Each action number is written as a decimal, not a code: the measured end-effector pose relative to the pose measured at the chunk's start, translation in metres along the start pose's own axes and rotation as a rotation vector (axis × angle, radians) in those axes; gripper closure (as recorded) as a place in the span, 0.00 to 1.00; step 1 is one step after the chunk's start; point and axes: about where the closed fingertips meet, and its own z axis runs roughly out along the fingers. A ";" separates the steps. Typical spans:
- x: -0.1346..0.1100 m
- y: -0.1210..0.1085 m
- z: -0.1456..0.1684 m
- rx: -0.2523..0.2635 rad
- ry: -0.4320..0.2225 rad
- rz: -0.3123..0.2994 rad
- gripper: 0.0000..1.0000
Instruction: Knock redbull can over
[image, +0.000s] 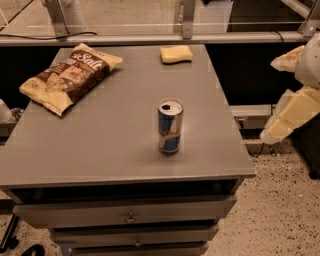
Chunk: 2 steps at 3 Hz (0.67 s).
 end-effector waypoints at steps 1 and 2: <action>-0.006 0.002 0.017 -0.035 -0.157 0.067 0.00; -0.021 0.014 0.036 -0.070 -0.333 0.113 0.00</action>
Offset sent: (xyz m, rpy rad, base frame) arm 0.0041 0.0734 -0.0358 0.6645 -0.0463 0.0443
